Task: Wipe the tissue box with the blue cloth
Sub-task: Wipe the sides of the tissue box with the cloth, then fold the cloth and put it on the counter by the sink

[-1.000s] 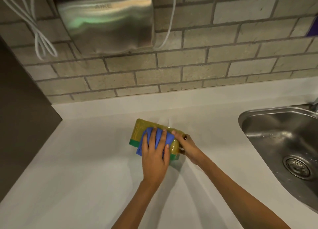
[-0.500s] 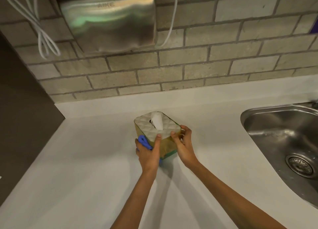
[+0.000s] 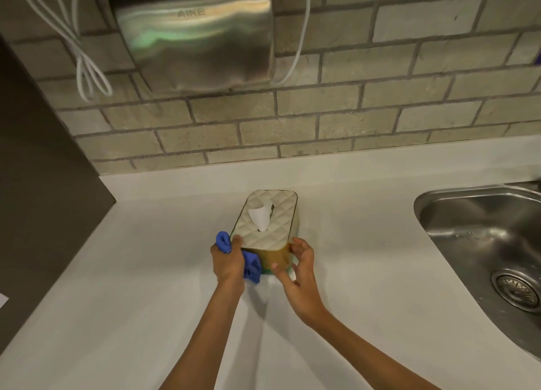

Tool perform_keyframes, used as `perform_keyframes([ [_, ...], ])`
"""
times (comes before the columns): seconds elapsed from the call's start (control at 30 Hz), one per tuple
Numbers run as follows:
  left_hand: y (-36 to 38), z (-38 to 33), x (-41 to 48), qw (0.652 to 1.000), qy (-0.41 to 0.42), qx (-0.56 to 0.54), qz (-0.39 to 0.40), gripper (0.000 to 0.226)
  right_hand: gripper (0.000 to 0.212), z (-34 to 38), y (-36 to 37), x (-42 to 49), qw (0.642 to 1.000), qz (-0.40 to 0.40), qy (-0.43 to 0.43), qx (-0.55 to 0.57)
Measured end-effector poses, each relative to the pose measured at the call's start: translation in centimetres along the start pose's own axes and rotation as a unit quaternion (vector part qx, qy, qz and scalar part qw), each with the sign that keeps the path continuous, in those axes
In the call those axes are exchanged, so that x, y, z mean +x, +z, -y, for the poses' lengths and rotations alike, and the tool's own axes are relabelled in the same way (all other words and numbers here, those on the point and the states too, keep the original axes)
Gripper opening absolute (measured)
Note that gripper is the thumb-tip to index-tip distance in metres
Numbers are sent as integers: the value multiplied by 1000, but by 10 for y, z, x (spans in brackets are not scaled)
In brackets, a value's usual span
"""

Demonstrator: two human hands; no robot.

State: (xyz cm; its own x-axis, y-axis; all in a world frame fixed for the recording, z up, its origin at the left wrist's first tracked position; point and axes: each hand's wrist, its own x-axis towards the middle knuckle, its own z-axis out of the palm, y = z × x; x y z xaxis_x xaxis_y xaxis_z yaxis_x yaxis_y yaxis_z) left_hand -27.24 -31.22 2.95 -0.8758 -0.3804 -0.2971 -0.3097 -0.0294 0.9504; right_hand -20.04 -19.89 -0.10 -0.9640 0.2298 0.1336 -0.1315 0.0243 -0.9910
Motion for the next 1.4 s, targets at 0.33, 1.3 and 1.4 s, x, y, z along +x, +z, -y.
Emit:
perform_keyframes([
  [0.33, -15, -2, 18, 996, -66, -66, 6, 30, 62, -5, -1, -11, 1000, 15, 4, -19],
  [1.3, 14, 15, -144, 971, -99, 62, 208, 44, 44, 85, -162, -27, 987, -28, 155, -19],
  [1.4, 33, 17, -163, 966, -32, 40, 255, 29, 48, 86, -203, -41, 979, -33, 202, 1],
])
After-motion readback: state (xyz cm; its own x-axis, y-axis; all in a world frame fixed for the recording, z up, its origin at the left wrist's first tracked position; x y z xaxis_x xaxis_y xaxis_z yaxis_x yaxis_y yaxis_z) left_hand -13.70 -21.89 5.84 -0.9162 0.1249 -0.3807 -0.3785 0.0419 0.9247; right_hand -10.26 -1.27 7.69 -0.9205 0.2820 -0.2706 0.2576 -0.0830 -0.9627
